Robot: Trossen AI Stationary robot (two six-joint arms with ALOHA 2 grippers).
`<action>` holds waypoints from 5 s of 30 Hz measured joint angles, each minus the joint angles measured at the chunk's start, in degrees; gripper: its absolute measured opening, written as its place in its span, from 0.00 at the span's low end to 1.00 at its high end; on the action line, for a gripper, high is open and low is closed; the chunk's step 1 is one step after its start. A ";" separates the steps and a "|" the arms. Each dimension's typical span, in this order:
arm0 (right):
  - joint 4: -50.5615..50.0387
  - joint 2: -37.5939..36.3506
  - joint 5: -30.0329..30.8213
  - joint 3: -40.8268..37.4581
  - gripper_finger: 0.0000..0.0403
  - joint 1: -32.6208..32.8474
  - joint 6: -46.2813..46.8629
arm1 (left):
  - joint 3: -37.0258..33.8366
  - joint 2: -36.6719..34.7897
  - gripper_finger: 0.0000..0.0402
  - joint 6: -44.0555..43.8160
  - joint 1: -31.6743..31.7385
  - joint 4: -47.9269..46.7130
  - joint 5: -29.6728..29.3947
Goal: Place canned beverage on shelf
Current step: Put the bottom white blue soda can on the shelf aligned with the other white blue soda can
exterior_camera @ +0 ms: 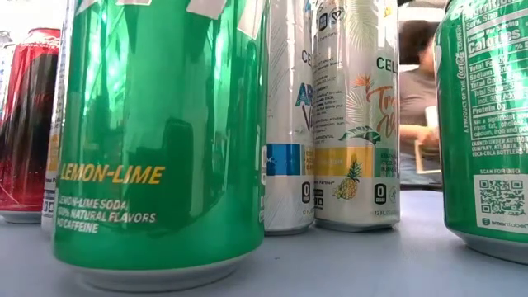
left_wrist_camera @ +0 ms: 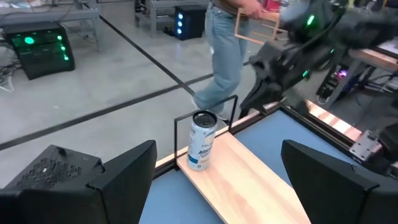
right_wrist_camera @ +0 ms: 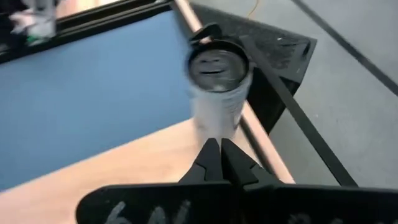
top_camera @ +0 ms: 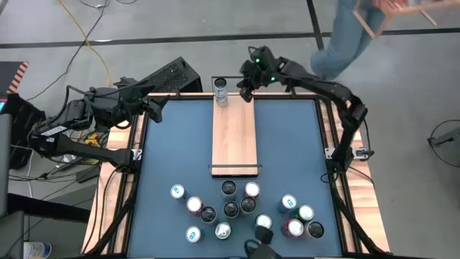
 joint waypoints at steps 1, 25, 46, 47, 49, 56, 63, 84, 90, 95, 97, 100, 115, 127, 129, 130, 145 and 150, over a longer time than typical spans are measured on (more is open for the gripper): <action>-3.58 -0.87 -0.05 1.74 0.00 0.45 -0.11 | 0.00 0.00 0.83 0.25 0.00 -0.01 0.23; -53.79 -21.14 3.68 7.00 0.16 36.70 40.20 | -0.02 0.01 0.83 5.10 0.00 -0.23 6.60; -47.47 -19.53 5.56 0.41 0.57 70.09 80.93 | -0.04 0.73 0.83 6.61 0.00 -0.29 16.24; -46.00 -19.53 6.60 0.41 0.56 70.91 81.00 | -0.04 0.79 0.83 6.61 0.00 -0.29 17.59; -42.97 -19.43 9.33 0.41 0.56 72.13 80.56 | -0.04 0.98 0.83 6.46 0.00 -0.90 20.18; -34.83 -17.01 15.55 0.47 0.56 70.64 68.82 | -0.04 2.16 0.83 1.16 -0.02 -1.47 28.84; -38.70 -11.05 15.83 0.45 0.56 67.98 57.25 | -0.04 2.66 0.83 -7.03 -2.00 -1.63 32.84; -18.02 -0.64 18.92 0.69 0.56 63.94 35.81 | -0.04 2.61 0.83 -16.03 -16.31 -1.57 27.35; -10.87 -0.75 20.53 1.74 0.56 62.51 24.81 | -0.04 2.61 0.83 -17.30 -19.50 -1.59 23.28; -7.30 -0.06 20.52 1.74 0.56 61.33 16.94 | -0.04 2.61 0.83 -18.40 -20.97 -1.59 22.51; -7.18 0.30 20.49 1.67 0.56 61.23 13.07 | -0.04 2.61 0.83 -18.59 -21.35 -1.61 22.38; -4.16 1.97 20.43 1.82 0.58 61.45 7.80 | -0.04 2.61 0.83 -18.59 -21.74 -1.61 22.19; -2.25 4.01 16.05 1.67 0.72 61.60 0.91 | -1.33 2.63 0.83 -18.30 -22.08 -3.58 20.80; -1.88 8.63 15.39 1.86 0.72 60.99 -1.67 | -1.34 2.64 0.83 -18.31 -22.05 -4.19 20.40; -4.11 9.17 15.52 1.70 0.73 60.95 -1.60 | -1.38 2.64 0.83 -18.31 -22.05 -4.25 19.84; -3.50 9.63 15.55 1.78 0.73 60.94 -1.58 | -1.38 2.61 0.83 -18.31 -22.05 -4.31 19.44; -8.91 10.61 17.32 1.80 0.69 60.86 1.75 | -1.38 2.62 0.83 -18.53 -22.03 -4.65 17.96; -8.60 10.61 17.35 1.80 0.59 60.86 3.80 | -1.38 2.63 0.83 -18.53 -22.03 -4.67 16.81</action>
